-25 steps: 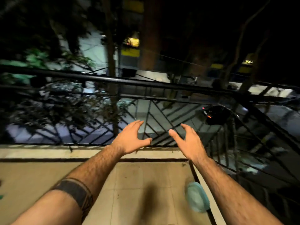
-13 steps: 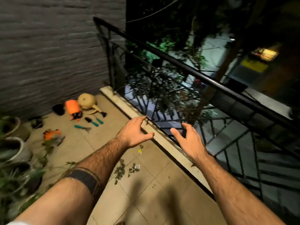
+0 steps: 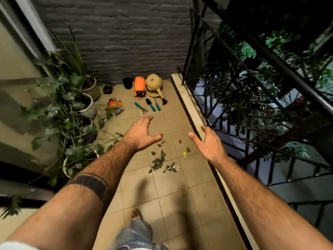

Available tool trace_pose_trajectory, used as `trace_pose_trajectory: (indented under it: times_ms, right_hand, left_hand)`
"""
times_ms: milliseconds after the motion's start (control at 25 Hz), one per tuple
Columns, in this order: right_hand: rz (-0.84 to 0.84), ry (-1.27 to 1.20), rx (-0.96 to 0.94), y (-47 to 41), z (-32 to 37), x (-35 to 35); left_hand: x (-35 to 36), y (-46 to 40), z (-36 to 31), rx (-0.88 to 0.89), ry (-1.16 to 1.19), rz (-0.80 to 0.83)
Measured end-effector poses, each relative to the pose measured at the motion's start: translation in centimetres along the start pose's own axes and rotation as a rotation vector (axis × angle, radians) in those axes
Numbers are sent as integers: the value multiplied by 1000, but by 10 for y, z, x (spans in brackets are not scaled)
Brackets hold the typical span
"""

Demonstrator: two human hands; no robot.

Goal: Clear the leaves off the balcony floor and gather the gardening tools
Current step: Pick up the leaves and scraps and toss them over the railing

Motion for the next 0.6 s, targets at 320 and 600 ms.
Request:
trace_pose_trajectory:
  times_ms: [320, 600]
  right_hand:
    - [131, 80, 115, -95, -48, 79]
    - [250, 134, 173, -217, -194, 215]
  left_hand:
    - [80, -59, 77, -234, 45, 143]
    - [264, -132, 144, -381, 141, 196]
Point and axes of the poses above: each hand's wrist, its own y-axis away from the middle knuckle, its own x-axis out of the palm, z = x × y, the point moved 2 cm from there along -y, towards the middle knuckle, and after that the axes turned 5 degrees about -y, right-handed, at the moved point
